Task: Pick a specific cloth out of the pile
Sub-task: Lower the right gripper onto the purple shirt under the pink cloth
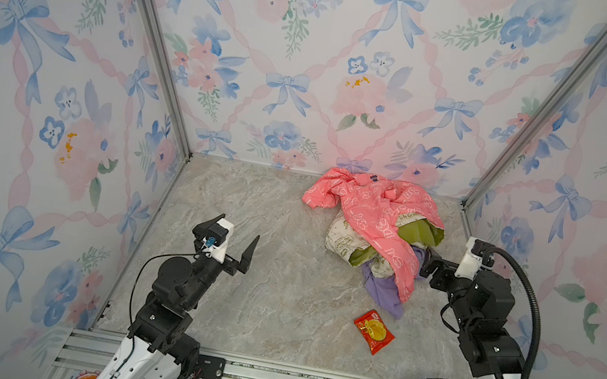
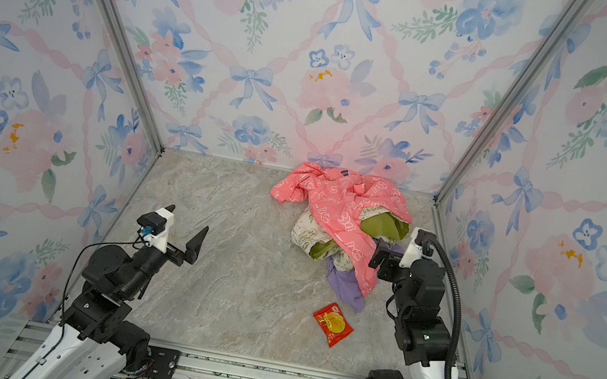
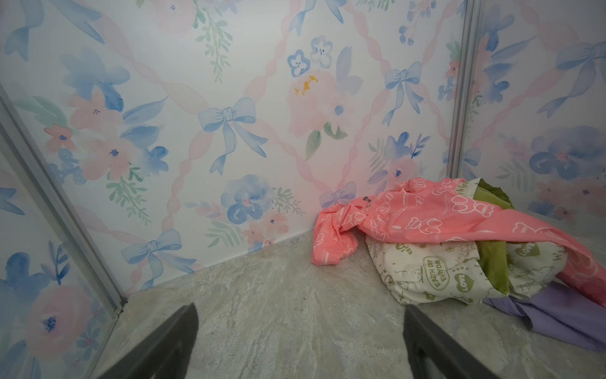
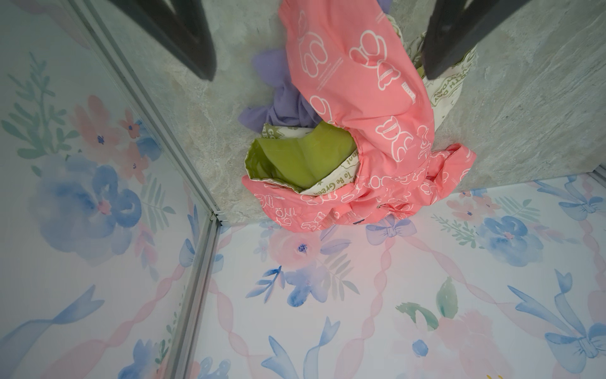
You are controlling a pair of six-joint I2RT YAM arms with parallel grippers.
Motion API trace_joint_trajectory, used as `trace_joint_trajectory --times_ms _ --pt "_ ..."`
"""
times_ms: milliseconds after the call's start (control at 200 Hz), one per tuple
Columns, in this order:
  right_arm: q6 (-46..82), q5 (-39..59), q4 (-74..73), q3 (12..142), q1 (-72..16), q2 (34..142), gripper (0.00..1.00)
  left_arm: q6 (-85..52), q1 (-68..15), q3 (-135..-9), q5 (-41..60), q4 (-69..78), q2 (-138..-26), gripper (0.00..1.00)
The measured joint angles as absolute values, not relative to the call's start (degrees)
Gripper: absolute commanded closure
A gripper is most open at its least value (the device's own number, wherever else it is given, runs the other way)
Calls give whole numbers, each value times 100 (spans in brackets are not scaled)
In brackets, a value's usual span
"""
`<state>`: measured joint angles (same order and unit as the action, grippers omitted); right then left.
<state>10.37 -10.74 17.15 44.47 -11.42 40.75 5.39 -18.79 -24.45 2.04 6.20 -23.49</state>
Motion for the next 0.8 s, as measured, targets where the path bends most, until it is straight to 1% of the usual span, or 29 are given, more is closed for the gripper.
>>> trace_joint_trajectory --times_ms 70,175,275,330,445,800 --pt "1070 -1076 2014 4676 -1396 4294 5 534 -1879 -2340 425 567 -2300 2" --pt "1111 -1151 2397 4707 -1911 4543 16 478 -1879 -2300 631 539 -2252 2" --pt "1210 -1297 2600 4547 -2355 4685 24 364 -1879 -2294 652 539 -2248 2" --pt "1299 -1361 2646 4447 -2491 4759 26 311 -1879 -2281 652 537 -2248 2" --pt "1507 -1420 2639 4224 -2567 4998 35 233 -1879 -2237 652 495 -2248 2" --pt "2217 -1417 2421 3697 -2600 5745 36 32 -1879 -2143 607 353 -1990 2"
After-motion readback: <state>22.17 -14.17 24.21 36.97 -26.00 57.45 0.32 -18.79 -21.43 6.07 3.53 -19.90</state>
